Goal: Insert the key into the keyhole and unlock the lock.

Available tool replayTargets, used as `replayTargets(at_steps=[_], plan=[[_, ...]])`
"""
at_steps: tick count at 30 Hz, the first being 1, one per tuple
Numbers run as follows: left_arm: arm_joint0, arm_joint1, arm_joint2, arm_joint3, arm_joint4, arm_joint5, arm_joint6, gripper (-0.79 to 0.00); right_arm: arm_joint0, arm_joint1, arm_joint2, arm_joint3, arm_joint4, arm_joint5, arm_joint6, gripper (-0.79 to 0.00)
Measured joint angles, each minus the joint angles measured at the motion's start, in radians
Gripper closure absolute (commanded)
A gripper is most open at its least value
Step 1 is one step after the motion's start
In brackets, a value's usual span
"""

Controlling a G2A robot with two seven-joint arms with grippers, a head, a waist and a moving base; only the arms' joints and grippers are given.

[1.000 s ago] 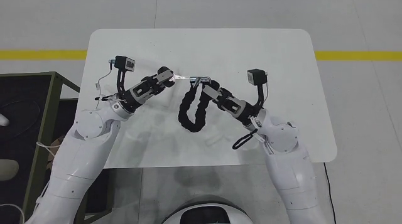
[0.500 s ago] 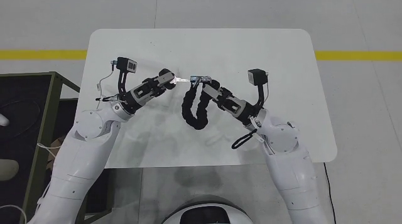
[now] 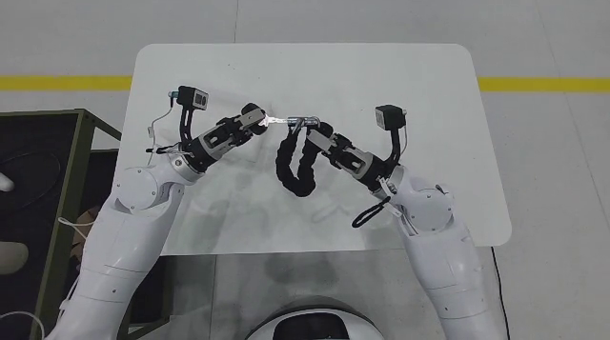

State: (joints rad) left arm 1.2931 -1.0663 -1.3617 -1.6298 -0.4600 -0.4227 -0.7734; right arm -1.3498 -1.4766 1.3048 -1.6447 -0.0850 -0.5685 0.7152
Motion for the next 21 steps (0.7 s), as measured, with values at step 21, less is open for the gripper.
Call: replayTargets(at_steps=[21], plan=[[0.002, -0.018, -0.014, 0.002, 0.020, -0.001, -0.009, 0.000, 0.016, 0.023, -0.027, 0.012, 0.005, 0.010, -0.030, 0.000]])
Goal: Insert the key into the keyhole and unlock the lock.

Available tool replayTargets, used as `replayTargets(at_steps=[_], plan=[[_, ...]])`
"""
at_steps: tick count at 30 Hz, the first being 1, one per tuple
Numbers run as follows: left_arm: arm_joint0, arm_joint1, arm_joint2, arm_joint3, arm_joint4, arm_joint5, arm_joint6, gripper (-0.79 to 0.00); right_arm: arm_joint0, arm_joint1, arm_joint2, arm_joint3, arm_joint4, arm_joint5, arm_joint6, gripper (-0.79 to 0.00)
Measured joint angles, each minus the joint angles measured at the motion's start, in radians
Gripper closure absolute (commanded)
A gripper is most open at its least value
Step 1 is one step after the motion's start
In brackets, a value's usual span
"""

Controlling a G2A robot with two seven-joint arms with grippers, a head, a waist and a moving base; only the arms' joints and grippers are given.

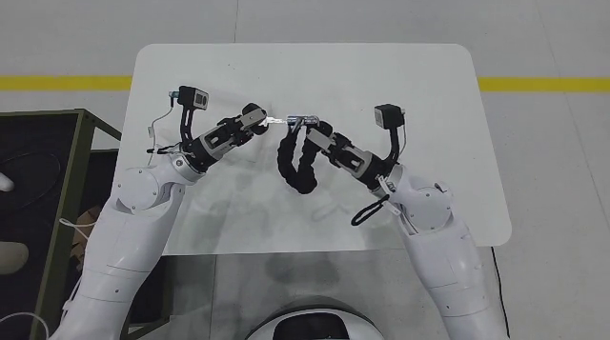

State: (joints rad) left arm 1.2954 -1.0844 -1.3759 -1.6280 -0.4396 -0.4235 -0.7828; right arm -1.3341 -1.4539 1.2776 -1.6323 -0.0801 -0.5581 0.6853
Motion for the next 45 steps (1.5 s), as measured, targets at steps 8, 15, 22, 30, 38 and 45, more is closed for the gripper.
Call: replayTargets(at_steps=[8, 15, 22, 30, 38, 45], plan=[[0.000, -0.006, -0.005, 0.001, 0.011, -0.001, -0.006, 0.000, 0.003, 0.007, -0.015, -0.006, 0.000, 0.003, -0.011, 0.000], [0.000, -0.012, -0.011, 0.004, 0.021, -0.004, 0.005, 0.000, 0.002, 0.012, -0.021, -0.010, 0.002, 0.000, -0.028, 0.000], [-0.001, -0.016, -0.018, 0.002, 0.017, 0.000, 0.012, 0.000, 0.002, 0.016, -0.027, -0.011, 0.018, 0.018, -0.036, 0.000], [0.021, -0.019, -0.021, -0.017, -0.009, 0.015, 0.040, 0.000, -0.011, 0.016, -0.031, -0.022, 0.019, 0.023, -0.045, 0.000], [0.062, -0.030, -0.003, -0.054, -0.006, 0.002, 0.112, 0.000, -0.034, 0.016, -0.057, -0.041, -0.023, 0.016, -0.144, 0.000], [0.069, -0.034, 0.003, -0.057, -0.001, -0.005, 0.102, 0.000, -0.026, 0.020, -0.070, -0.038, -0.030, 0.023, -0.152, 0.000]])
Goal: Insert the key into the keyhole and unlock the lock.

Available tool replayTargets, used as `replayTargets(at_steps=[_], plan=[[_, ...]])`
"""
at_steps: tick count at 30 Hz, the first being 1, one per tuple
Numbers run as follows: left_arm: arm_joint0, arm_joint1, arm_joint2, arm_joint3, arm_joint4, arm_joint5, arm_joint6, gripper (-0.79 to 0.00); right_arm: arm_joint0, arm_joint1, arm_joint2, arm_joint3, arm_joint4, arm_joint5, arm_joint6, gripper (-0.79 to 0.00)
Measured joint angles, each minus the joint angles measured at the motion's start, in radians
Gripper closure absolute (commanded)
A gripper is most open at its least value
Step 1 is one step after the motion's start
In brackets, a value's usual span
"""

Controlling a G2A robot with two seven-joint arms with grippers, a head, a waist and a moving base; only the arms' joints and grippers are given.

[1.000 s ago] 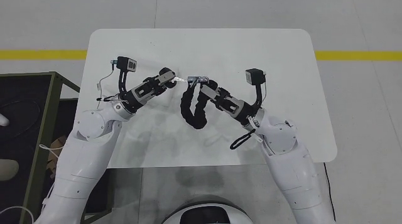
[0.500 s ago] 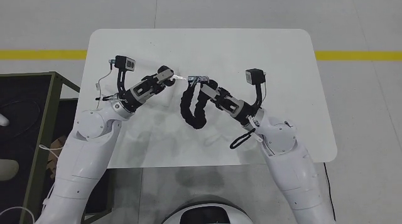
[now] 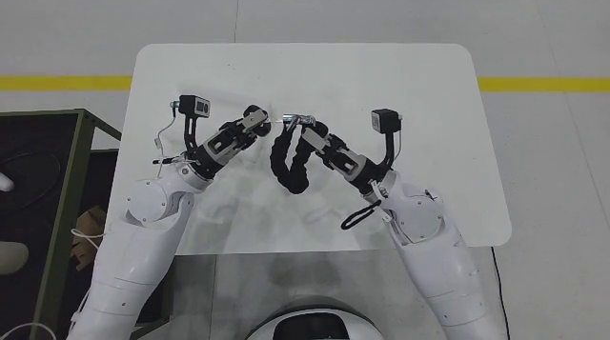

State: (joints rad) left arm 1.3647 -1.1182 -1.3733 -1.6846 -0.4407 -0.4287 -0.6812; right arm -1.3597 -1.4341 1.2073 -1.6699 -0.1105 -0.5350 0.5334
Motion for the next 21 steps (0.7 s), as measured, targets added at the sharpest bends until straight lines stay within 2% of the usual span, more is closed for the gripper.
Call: replayTargets(at_steps=[21], plan=[[0.004, -0.009, -0.016, -0.006, -0.011, 0.014, -0.017, 0.000, 0.009, 0.014, -0.025, -0.001, 0.010, 0.008, 0.001, 0.000]])
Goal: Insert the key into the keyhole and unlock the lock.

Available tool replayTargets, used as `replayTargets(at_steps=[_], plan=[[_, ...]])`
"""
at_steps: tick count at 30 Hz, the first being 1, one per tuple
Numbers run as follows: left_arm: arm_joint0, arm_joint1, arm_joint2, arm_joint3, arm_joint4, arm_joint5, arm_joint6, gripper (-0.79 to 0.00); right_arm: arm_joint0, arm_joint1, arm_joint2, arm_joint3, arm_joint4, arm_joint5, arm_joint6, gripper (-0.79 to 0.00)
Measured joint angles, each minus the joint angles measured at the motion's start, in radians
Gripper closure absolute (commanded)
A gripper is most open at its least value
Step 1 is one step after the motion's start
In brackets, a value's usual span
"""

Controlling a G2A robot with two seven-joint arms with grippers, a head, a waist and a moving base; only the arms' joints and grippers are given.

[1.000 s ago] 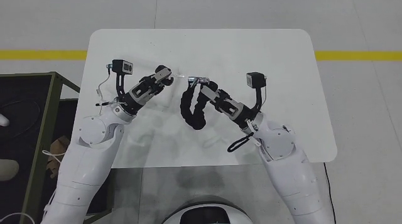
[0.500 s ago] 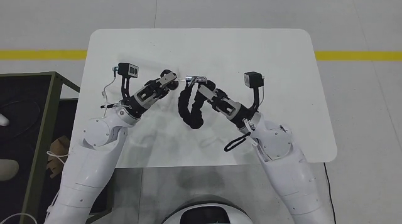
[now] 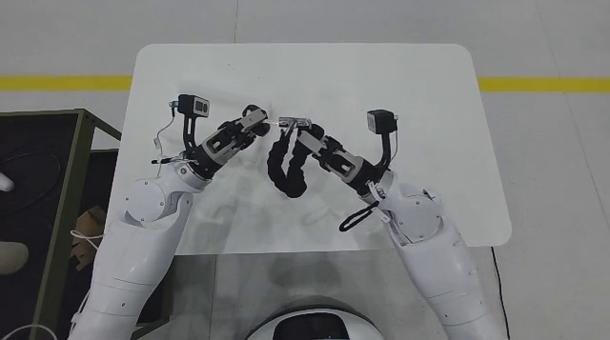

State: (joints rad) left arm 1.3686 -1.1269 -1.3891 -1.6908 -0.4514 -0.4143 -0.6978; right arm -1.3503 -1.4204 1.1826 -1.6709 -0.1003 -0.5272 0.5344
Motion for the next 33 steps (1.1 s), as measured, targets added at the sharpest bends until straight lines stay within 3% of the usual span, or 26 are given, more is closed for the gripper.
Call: replayTargets(at_steps=[19, 33], plan=[[-0.001, -0.014, -0.006, 0.011, 0.006, -0.022, 0.054, 0.000, 0.012, 0.006, -0.008, 0.011, 0.014, 0.021, -0.056, 0.000], [-0.006, -0.029, 0.008, 0.027, 0.011, -0.009, 0.127, 0.000, 0.012, 0.012, -0.036, 0.007, 0.034, 0.004, -0.015, 0.000]])
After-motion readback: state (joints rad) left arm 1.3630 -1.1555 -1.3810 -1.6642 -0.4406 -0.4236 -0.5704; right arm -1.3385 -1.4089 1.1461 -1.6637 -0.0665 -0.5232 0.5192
